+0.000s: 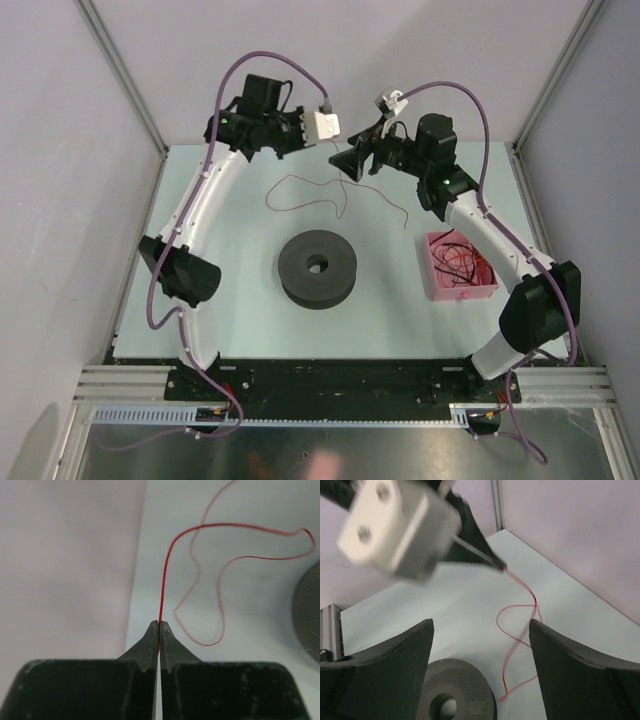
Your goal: Wrap the cables
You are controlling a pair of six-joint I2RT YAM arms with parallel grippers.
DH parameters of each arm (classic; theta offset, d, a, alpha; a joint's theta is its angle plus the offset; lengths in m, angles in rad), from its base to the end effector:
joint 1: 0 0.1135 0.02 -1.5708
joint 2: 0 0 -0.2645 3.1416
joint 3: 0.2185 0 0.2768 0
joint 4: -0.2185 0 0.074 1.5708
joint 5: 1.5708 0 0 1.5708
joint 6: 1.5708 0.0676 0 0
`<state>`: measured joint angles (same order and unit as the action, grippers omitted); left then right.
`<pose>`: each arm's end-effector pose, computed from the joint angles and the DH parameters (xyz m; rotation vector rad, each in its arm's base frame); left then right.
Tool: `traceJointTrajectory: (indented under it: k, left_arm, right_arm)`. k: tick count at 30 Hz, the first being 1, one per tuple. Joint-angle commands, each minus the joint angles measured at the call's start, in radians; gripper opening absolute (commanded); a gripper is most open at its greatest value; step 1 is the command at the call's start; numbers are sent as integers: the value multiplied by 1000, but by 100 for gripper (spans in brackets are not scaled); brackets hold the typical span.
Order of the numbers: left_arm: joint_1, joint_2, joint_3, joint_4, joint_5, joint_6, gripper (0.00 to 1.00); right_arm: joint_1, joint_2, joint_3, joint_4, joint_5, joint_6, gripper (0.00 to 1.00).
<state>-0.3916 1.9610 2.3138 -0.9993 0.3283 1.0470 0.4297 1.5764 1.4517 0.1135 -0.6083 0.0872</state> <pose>0.4202 -0.1971 0.4247 1.5646 1.5146 0.0076 0.3717 0.2128 0.4025 -0.7508 1.4701 0.8769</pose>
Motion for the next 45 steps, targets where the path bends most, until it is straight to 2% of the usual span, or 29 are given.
traceJointTrajectory:
  k: [1, 8, 15, 19, 22, 23, 24, 25, 27, 30, 36, 40, 45]
  left_arm:
    - [-24, -101, -89, 25, 61, -53, 0]
    - [-78, -211, -272, 133, 100, 38, 0]
    - [-114, -271, -368, 181, 123, 91, 0]
    - [-119, -289, -385, 190, 152, 94, 0]
    - [-117, -293, -386, 194, 173, 69, 0]
    - [-114, -290, -378, 195, 182, 47, 3]
    - [-108, -288, -371, 195, 197, 19, 11]
    - [-95, -288, -367, 195, 224, -12, 24]
    - [-59, -296, -367, 196, 295, -68, 43]
    - [-4, -324, -383, 196, 395, -114, 53]
    - [14, -385, -440, 196, 424, -103, 55]
    - [-16, -411, -505, 196, 390, 12, 52]
    - [-86, -436, -566, 196, 276, 148, 46]
  right_arm:
    - [24, 51, 63, 71, 10, 36, 82]
    - [27, 100, 91, 11, 2, -1, 78]
    - [28, 146, 120, -74, -25, -108, 62]
    - [28, 153, 126, -105, -48, -157, 40]
    - [29, 147, 133, -153, -72, -201, 16]
    - [28, 141, 133, -159, -76, -212, 8]
    - [27, 135, 131, -159, -78, -219, 4]
    - [24, 126, 131, -158, -82, -228, 2]
    - [19, 110, 133, -173, -86, -255, 0]
    - [10, 86, 139, -224, -78, -315, 0]
    - [12, 63, 148, -332, -73, -407, 0]
    - [24, 61, 155, -355, -73, -414, 0]
    - [36, 67, 171, -383, -78, -395, 0]
